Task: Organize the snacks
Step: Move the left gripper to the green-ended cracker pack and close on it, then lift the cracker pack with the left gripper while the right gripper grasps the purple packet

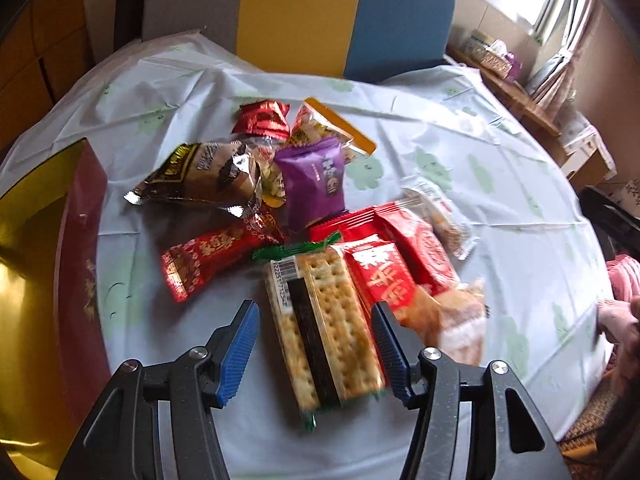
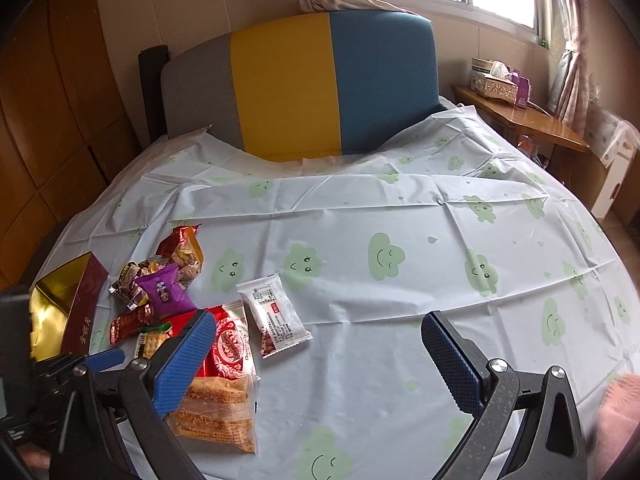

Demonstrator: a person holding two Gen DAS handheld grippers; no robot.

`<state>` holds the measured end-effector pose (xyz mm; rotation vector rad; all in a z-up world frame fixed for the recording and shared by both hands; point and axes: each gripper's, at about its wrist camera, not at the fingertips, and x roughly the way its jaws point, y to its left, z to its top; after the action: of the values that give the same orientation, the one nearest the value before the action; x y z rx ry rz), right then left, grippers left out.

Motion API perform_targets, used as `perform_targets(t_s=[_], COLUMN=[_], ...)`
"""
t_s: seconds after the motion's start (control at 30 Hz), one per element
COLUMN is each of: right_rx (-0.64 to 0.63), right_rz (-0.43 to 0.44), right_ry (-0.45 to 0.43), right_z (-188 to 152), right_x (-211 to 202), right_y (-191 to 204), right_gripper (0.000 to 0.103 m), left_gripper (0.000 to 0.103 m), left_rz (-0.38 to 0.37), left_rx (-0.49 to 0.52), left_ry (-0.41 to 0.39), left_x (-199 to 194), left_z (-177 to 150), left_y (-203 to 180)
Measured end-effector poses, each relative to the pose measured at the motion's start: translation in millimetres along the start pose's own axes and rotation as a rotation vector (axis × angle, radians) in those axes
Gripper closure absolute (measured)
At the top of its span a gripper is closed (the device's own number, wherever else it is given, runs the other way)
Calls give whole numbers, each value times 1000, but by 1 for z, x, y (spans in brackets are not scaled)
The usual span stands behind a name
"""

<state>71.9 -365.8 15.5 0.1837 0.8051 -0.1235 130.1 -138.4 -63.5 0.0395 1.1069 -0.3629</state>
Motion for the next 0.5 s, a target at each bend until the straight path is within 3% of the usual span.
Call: perform_targets(t_s=[0.17, 0.3, 0.5], right_rx=[-2, -17, -51], right_rz=[1, -5, -9], right_ry=[8, 15, 37], right_z=[0, -1, -5], right_x=[2, 5, 10], right_y=[-1, 1, 7], right_gripper=[0, 0, 0], left_gripper=[50, 53, 53], left_rz=[-24, -63, -51], left_rx=[1, 9, 39], left_ry=[7, -17, -42], left_x=[13, 4, -20], left_z=[-4, -16, -43], left_y=[2, 7, 15])
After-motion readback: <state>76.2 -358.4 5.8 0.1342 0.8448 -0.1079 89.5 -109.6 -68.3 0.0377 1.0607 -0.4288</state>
